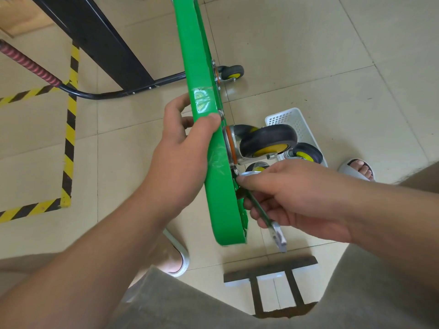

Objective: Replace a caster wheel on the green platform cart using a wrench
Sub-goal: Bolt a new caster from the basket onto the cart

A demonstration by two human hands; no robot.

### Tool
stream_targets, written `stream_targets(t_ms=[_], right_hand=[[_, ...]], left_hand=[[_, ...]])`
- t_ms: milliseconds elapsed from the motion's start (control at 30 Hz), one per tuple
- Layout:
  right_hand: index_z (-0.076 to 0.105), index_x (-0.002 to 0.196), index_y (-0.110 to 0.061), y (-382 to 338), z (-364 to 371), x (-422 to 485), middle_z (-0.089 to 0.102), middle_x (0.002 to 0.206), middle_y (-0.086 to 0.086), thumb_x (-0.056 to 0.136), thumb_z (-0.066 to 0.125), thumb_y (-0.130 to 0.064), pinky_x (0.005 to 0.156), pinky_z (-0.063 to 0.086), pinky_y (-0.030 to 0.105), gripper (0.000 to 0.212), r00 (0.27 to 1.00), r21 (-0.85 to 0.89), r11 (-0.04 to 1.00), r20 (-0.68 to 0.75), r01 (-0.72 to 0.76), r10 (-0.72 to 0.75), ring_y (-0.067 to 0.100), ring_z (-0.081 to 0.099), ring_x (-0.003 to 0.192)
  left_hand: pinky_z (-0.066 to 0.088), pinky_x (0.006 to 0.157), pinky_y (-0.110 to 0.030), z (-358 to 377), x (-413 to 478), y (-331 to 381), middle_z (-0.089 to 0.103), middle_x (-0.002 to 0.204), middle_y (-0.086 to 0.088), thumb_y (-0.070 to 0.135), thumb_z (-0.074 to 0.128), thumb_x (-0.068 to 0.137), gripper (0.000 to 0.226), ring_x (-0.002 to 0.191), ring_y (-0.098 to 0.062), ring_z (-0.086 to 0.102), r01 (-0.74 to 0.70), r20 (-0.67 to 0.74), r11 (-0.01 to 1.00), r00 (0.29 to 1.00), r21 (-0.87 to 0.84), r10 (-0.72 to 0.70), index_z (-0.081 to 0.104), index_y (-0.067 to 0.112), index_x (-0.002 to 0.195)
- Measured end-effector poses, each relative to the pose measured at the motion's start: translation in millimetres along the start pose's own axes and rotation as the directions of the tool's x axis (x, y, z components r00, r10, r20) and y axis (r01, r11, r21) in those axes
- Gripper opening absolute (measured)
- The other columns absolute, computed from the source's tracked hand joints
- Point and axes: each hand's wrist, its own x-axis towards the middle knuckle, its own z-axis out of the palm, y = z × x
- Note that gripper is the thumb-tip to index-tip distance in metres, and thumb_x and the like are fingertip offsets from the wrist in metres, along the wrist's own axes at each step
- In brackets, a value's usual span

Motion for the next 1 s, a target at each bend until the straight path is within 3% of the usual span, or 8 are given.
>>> stream_targets(t_ms=[200, 333, 433, 533, 667, 767, 900, 1000], right_hand=[[0.067, 0.109, 0.008, 10, -11, -7, 0.07, 0.08, 0.017, 0.1, 0.062, -0.019, 0.058, 0.059, 0.029, 0.029, 0.994, -0.084, 0.994, 0.07, -0.076, 0.082, 0.025, 0.068, 0.064], [0.072, 0.107, -0.014, 20, -19, -5, 0.078, 0.09, 0.01, 0.1, 0.064, -0.022, 0.068, 0.064, 0.033, 0.014, 0.997, -0.337, 0.938, -0.023, -0.08, 0.077, 0.025, 0.077, 0.076], [0.071, 0.106, -0.029, 30, -27, 8, 0.079, 0.086, -0.004, 0.098, 0.065, -0.03, 0.079, 0.064, 0.034, 0.01, 0.988, -0.613, 0.79, -0.131, -0.017, -0.081, 0.013, 0.076, 0.076], [0.07, 0.112, -0.034, 34, -34, 22, 0.076, 0.092, -0.009, 0.098, 0.063, -0.039, 0.08, 0.061, 0.034, 0.016, 0.962, -0.814, 0.578, -0.117, 0.049, -0.247, 0.013, 0.073, 0.079], [0.068, 0.118, -0.033, 34, -36, 33, 0.073, 0.106, -0.003, 0.099, 0.062, -0.038, 0.068, 0.057, 0.029, 0.021, 0.932, -0.89, 0.443, -0.066, 0.107, -0.357, 0.005, 0.062, 0.065], [0.066, 0.12, -0.031, 36, -36, 43, 0.071, 0.111, -0.002, 0.099, 0.061, -0.038, 0.062, 0.049, 0.023, 0.023, 0.922, -0.901, 0.419, -0.061, 0.114, -0.381, 0.0, 0.05, 0.057], [0.066, 0.126, -0.027, 38, -35, 53, 0.072, 0.11, 0.002, 0.099, 0.063, -0.033, 0.059, 0.046, 0.018, 0.028, 0.914, -0.889, 0.428, -0.025, 0.166, -0.405, 0.002, 0.053, 0.065], [0.068, 0.121, -0.026, 42, -34, 59, 0.074, 0.103, 0.001, 0.098, 0.064, -0.03, 0.073, 0.055, 0.03, 0.023, 0.889, -0.882, 0.427, -0.02, 0.199, -0.458, 0.014, 0.064, 0.084]], left_hand=[[0.055, 0.065, -0.031, 0, -1, 0, 0.068, 0.119, -0.006, 0.054, 0.052, 0.087, 0.043, 0.08, -0.018, 0.073, 0.005, 0.015, 1.0, 1.0, -0.005, -0.005, 0.044, 0.054, 0.128], [0.056, 0.066, -0.032, 0, -1, 0, 0.068, 0.119, -0.006, 0.054, 0.052, 0.087, 0.044, 0.079, -0.018, 0.072, 0.014, 0.02, 1.0, 1.0, -0.002, -0.014, 0.043, 0.054, 0.13], [0.057, 0.07, -0.037, 0, 0, 0, 0.069, 0.119, -0.006, 0.055, 0.052, 0.086, 0.044, 0.081, -0.021, 0.073, 0.015, 0.013, 1.0, 1.0, -0.003, -0.015, 0.045, 0.055, 0.13], [0.058, 0.072, -0.04, -1, 0, 0, 0.069, 0.118, -0.006, 0.054, 0.052, 0.086, 0.045, 0.081, -0.021, 0.073, 0.014, 0.013, 1.0, 1.0, -0.003, -0.014, 0.045, 0.054, 0.13], [0.057, 0.072, -0.04, -1, 0, 0, 0.069, 0.118, -0.007, 0.054, 0.052, 0.086, 0.045, 0.08, -0.02, 0.072, 0.011, 0.013, 1.0, 1.0, -0.002, -0.011, 0.045, 0.053, 0.131], [0.057, 0.07, -0.038, -1, 0, 0, 0.069, 0.118, -0.007, 0.054, 0.052, 0.086, 0.045, 0.081, -0.022, 0.072, 0.015, 0.017, 1.0, 1.0, -0.012, -0.015, 0.045, 0.053, 0.131], [0.056, 0.067, -0.034, -1, 0, -1, 0.069, 0.118, -0.007, 0.053, 0.051, 0.087, 0.044, 0.08, -0.02, 0.072, 0.015, 0.021, 1.0, 1.0, -0.009, -0.015, 0.044, 0.053, 0.13], [0.057, 0.066, -0.032, 0, 0, -1, 0.069, 0.118, -0.007, 0.053, 0.051, 0.087, 0.045, 0.079, -0.02, 0.073, 0.015, 0.02, 1.0, 1.0, -0.013, -0.015, 0.044, 0.052, 0.131]])
